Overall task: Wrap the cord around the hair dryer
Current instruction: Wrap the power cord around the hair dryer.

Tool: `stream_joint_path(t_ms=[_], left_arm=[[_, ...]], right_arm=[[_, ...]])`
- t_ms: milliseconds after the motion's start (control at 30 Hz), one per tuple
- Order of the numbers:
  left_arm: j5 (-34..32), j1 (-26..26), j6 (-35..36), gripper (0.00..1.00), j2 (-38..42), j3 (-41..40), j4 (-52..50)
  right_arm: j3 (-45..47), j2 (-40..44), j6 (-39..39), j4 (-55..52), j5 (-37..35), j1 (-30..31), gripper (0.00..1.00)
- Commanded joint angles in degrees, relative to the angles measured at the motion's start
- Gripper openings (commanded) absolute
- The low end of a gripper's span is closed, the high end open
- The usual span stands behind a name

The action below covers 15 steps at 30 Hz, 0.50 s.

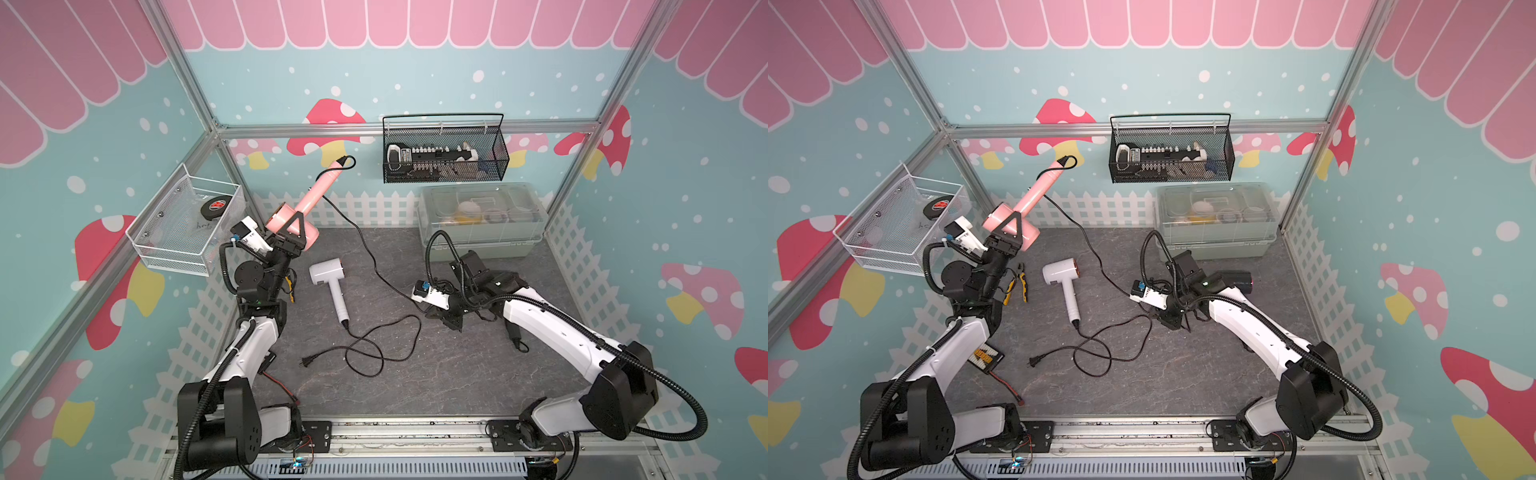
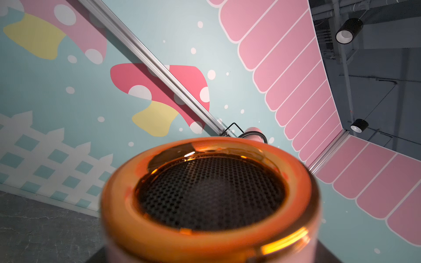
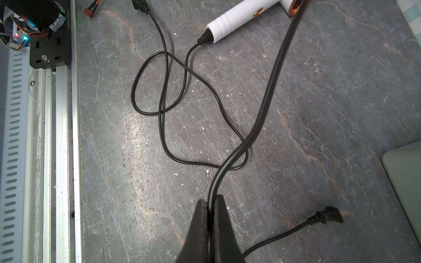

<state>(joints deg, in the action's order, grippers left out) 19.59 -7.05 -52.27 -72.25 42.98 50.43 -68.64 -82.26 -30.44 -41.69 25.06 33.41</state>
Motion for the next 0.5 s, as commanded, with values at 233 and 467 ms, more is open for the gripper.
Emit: stream_joint_path(t_ms=[233,467], left_arm=[[-0.44,-0.21,3.87,0.00,1.82,2.39,-3.98],[-2.96,3.28,15.63,0.00,4.57,6.22,-24.04]], right_arm=[[-5.87,5.99,-2.67,-7.11,0.63,0.59,0.00],[-16.99,11.63,-6.30,-14.04,0.61,0.56,0.00]])
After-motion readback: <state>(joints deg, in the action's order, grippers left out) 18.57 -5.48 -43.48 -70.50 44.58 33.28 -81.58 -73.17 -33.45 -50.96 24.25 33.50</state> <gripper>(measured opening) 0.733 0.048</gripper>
